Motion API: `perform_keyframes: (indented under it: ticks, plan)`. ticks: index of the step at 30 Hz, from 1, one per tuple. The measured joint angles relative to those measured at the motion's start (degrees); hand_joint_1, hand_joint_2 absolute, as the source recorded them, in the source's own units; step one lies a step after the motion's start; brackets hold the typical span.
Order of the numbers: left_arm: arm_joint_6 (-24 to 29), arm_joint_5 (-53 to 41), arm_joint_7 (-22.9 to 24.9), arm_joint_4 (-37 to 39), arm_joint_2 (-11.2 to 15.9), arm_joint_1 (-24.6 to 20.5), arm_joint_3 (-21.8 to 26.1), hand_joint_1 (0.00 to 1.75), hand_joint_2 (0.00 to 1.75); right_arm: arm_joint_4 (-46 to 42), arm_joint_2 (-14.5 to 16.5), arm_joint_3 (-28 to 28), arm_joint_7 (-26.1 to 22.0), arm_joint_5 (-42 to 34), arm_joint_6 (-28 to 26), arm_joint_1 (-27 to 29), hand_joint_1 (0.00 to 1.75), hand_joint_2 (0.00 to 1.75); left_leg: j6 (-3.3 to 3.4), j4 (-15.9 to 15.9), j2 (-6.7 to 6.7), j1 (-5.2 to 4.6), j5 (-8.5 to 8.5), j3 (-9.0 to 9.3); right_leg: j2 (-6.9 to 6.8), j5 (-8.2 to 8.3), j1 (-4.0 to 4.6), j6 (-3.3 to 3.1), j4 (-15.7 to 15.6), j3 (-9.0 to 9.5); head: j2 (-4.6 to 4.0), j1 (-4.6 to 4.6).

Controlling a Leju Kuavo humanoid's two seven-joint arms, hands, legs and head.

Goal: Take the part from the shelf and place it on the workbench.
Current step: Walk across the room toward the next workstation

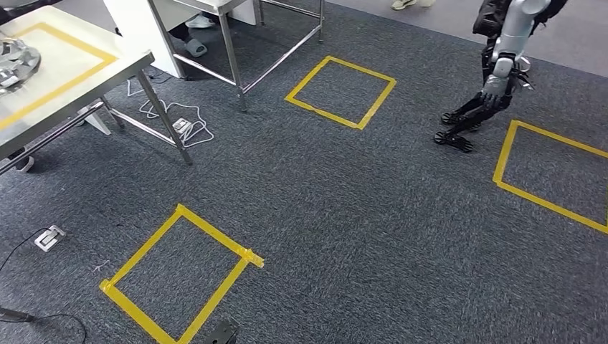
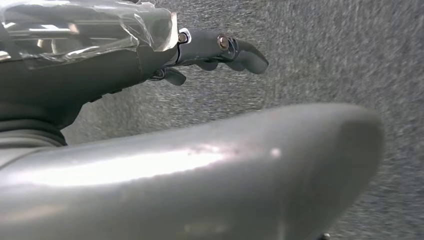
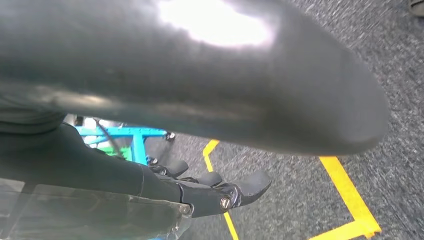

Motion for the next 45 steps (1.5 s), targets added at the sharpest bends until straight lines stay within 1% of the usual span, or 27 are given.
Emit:
perform_keyframes:
  ticks: [2, 3, 5, 7, 9, 11, 13, 15, 16, 17, 19, 21, 22, 24, 26, 28, 30, 31, 32, 34, 36, 37, 38, 40, 42, 44, 45]
  plan:
    - [0.4, 0.0, -0.2, 0.3, 0.5, 0.2, 0.1, 0.0, 0.0, -1.8, 0.8, -2.0, -0.3, 2.5, 1.2, 1.0, 0.0, 0.0, 0.18, -0.5, -0.46, 0.01, 1.28, 0.81, 1.81, 0.3, 0.18, 0.07, 0.0, -0.15, 0.0, 0.0]
    - [0.6, 0.0, -0.3, 0.4, 0.8, 0.2, 0.2, 0.0, 0.0, -2.2, 1.2, -3.0, -1.1, 3.9, 1.6, 1.1, 0.0, 0.0, 0.47, -4.0, -1.02, -0.02, 3.32, 2.69, 2.71, 0.42, 0.27, 0.15, 0.1, -0.13, 0.0, 0.0]
    - [0.9, -0.2, -0.3, 0.6, 1.5, 0.0, 0.6, 0.0, 0.0, -2.3, 2.2, -5.2, -3.4, 6.7, 2.2, 0.8, 0.0, 0.0, 1.4, -12.0, -3.89, -0.03, 6.7, 6.7, 4.26, 0.77, 0.32, 0.44, 0.1, -0.26, 0.0, 0.09]
    - [1.0, -0.4, -0.3, 0.8, 2.1, -0.3, 0.9, 0.0, 0.0, -2.1, 3.1, -7.5, -5.0, 8.6, 2.5, -0.1, 0.0, 0.0, 2.13, -15.6, -5.8, -0.21, 7.5, 8.22, 5.7, 1.3, 0.03, 1.08, 0.1, -0.93, 0.0, -0.03]
    - [1.1, -0.6, -0.4, 0.8, 2.4, -0.5, 1.3, 0.0, 0.0, -1.8, 3.7, -9.3, -5.5, 9.2, 2.7, -0.5, 0.0, 0.0, 2.46, -16.3, -4.76, -0.27, 7.82, 8.17, 6.89, 1.91, -0.13, 1.88, 0.0, -1.66, 0.0, -0.25]
    - [1.1, -0.7, -0.4, 0.8, 2.5, -0.7, 1.6, 0.0, 0.0, -1.5, 4.1, -10.5, -5.7, 9.3, 2.8, -0.6, 0.0, 0.0, 2.78, -17.5, -3.24, -0.06, 8.7, 8.31, 4.78, 1.22, 0.15, 2.02, 1.5, -2.93, 0.0, -0.09]
    - [1.2, -0.7, -0.4, 0.9, 2.4, -0.7, 1.6, 0.0, 0.0, -1.2, 4.2, -11.4, -5.9, 9.7, 2.9, -0.9, 0.0, 0.0, 3.01, -18.1, -1.35, -0.15, 9.31, 8.25, 0.92, -1.85, 0.28, 1.54, 7.6, -6.03, 0.0, 0.18]
    - [1.3, -0.7, -0.4, 0.9, 2.4, -0.5, 1.7, 0.0, 0.0, -0.8, 4.3, -12.3, -6.9, 10.7, 3.1, -1.5, 0.0, 0.0, 3.05, -18.1, 0.79, -0.39, 9.44, 7.88, -0.62, -4.91, 0.06, 1.61, 15.0, -9.22, 0.0, 0.31]
    - [1.4, -0.7, -0.5, 0.9, 2.4, -0.5, 1.9, 0.0, 0.0, -0.3, 4.4, -12.8, -7.8, 11.4, 3.1, -1.9, 0.0, 0.0, 3.02, -18.0, 1.79, -0.45, 9.46, 7.72, -0.86, -5.37, -0.1, 1.99, 16.5, -9.59, 0.0, 0.3]
    - [1.5, -0.8, -0.5, 0.9, 2.3, -0.6, 2.1, 0.0, 0.0, 0.5, 4.5, -13.4, -8.8, 12.1, 3.2, -2.2, 0.0, 0.0, 2.97, -17.9, 2.65, -0.47, 9.47, 7.57, -1.12, -4.96, -0.26, 2.54, 15.6, -8.72, 0.0, 0.31]
    - [1.5, -1.0, -0.5, 0.8, 1.9, -1.0, 2.5, 0.0, 0.0, 2.5, 4.6, -15.0, -10.9, 13.3, 3.1, -3.3, 0.0, 0.0, 2.67, -17.4, 4.14, -0.52, 9.33, 7.37, -2.91, -2.76, -0.53, 3.55, 7.7, -3.68, 0.0, 0.33]
    - [1.6, -1.2, -0.3, 0.8, 1.4, -1.3, 2.9, 0.0, 0.0, 4.4, 4.7, -16.3, -12.8, 13.9, 3.0, -4.7, 0.0, 0.0, 2.03, -16.8, 5.37, -0.76, 9.0, 7.25, -5.17, -1.22, -0.39, 3.38, 1.1, 0.3, 0.0, 0.26]
    - [1.7, -1.3, -0.2, 0.7, 1.3, -1.4, 3.0, 0.0, 0.0, 5.4, 4.7, -16.8, -13.5, 14.0, 2.9, -5.4, 0.0, 0.0, 1.65, -16.6, 5.93, -0.84, 8.88, 7.27, -5.62, -1.05, -0.23, 2.88, 0.1, 0.8, 0.0, 0.22]
    - [2.0, -1.4, 0.1, 0.6, 0.9, -1.5, 3.2, 0.0, 0.0, 7.5, 4.9, -17.7, -14.7, 14.2, 2.9, -6.4, 0.0, 0.0, 1.01, -16.4, 6.81, -0.71, 8.81, 7.37, -4.52, -0.72, -0.02, 1.97, 0.2, 0.39, 0.0, 0.15]
    - [2.2, -1.7, 0.1, 0.4, 0.6, -1.6, 3.3, 0.0, 0.0, 9.2, 5.0, -18.6, -15.8, 14.4, 2.6, -6.9, 0.0, 0.0, 0.3, -15.1, 4.85, -0.33, 7.59, 6.85, -3.41, -0.28, -0.22, 1.25, 0.1, 0.17, 0.0, 0.08]
    - [2.4, -1.9, 0.2, 0.3, 0.6, -1.4, 3.4, 0.0, 0.0, 10.7, 5.2, -19.4, -17.1, 14.6, 2.1, -7.6, 0.0, 0.0, -0.21, -9.7, 1.28, 0.02, 3.9, 4.55, -2.16, 0.2, -0.32, 0.55, 0.1, -0.1, 0.0, 0.0]
    - [2.4, -2.0, 0.2, 0.2, 0.6, -1.0, 3.5, 0.0, 0.0, 12.4, 5.2, -20.2, -18.0, 15.0, 1.7, -8.6, 0.0, 0.0, -0.25, -1.7, -0.17, 0.12, 0.21, 1.12, -0.57, 0.57, 0.02, 0.11, 0.1, -0.52, 0.0, -0.01]
    - [2.4, -2.1, 0.2, 0.2, 0.6, -0.9, 3.6, 0.0, 0.0, 13.2, 5.2, -20.6, -18.3, 15.2, 1.5, -8.9, 0.0, 0.0, -0.17, 0.5, -0.35, 0.13, -0.29, 0.1, 0.28, 0.69, 0.22, 0.06, 0.1, -0.64, 0.0, 0.0]
    - [2.4, -2.2, 0.3, 0.2, 0.5, -0.9, 3.8, 0.0, 0.0, 13.9, 5.3, -20.9, -18.5, 15.6, 1.4, -9.0, 0.0, 0.0, 0.0, 0.6, -0.47, 0.13, 0.42, 0.1, 1.07, 0.81, 0.39, 0.04, 0.1, -0.7, 0.0, 0.01]
    - [2.5, -2.4, 0.3, 0.2, 0.4, -0.9, 4.3, 0.0, 0.0, 14.9, 5.4, -21.5, -18.6, 16.4, 1.2, -9.3, 0.0, 0.0, 0.64, -5.8, -1.53, 0.11, 4.51, 3.15, 2.61, 1.02, 0.57, 0.16, 0.1, -0.68, 0.0, 0.02]
    - [2.7, -2.6, 0.4, 0.2, 0.4, -0.9, 4.8, 0.0, 0.0, 15.5, 5.6, -21.8, -18.7, 17.4, 1.2, -9.7, 0.0, 0.0, 1.51, -13.1, -4.35, 0.11, 7.43, 6.51, 4.01, 1.38, 0.56, 0.57, 0.2, -0.95, 0.0, 0.08]
    - [2.8, -2.6, 0.4, 0.2, 0.4, -0.9, 5.0, 0.0, 0.0, 15.6, 5.8, -22.0, -18.7, 17.9, 1.2, -9.9, 0.0, 0.0, 1.84, -14.9, -5.38, 0.04, 7.85, 7.27, 4.68, 1.62, 0.44, 0.91, 0.2, -1.26, 0.0, 0.0]
    - [2.9, -2.7, 0.4, 0.2, 0.4, -0.9, 5.3, 0.0, 0.0, 15.8, 5.9, -22.2, -18.7, 18.2, 1.2, -10.1, 0.0, 0.0, 2.06, -15.5, -5.68, -0.05, 7.71, 7.4, 5.3, 1.92, 0.27, 1.31, 0.1, -1.62, 0.0, -0.08]
    - [2.9, -3.0, 0.4, 0.2, 0.3, -0.9, 5.8, 0.0, 0.0, 16.2, 6.1, -22.7, -18.7, 18.7, 1.4, -10.2, 0.0, 0.0, 2.32, -16.4, -4.32, -0.12, 8.31, 7.51, 5.98, 2.41, 0.12, 1.98, 0.0, -2.26, 0.0, -0.27]
    - [2.9, -3.2, 0.4, 0.1, 0.1, -0.9, 6.2, 0.0, 0.0, 16.5, 6.3, -23.1, -18.7, 19.1, 1.4, -10.2, 0.0, 0.0, 2.58, -17.8, -2.77, 0.03, 9.35, 7.77, 3.6, 1.2, 0.41, 1.95, 2.4, -3.82, 0.0, -0.1]
    - [2.9, -3.7, 0.4, 0.0, 0.0, -0.7, 6.5, 0.0, 0.0, 16.6, 6.3, -23.6, -18.6, 19.8, 1.6, -10.5, 0.0, 0.0, 2.67, -18.4, -1.01, -0.08, 9.88, 7.66, 0.4, -2.16, 0.52, 1.47, 9.3, -7.25, 0.0, 0.11]
    - [2.9, -4.0, 0.4, 0.0, 0.0, -0.5, 6.8, 0.0, 0.0, 16.7, 6.3, -23.8, -18.6, 20.2, 1.7, -10.6, 0.0, 0.0, 2.66, -18.4, -0.01, -0.17, 9.95, 7.47, -0.28, -3.76, 0.41, 1.44, 13.3, -9.02, 0.0, 0.16]
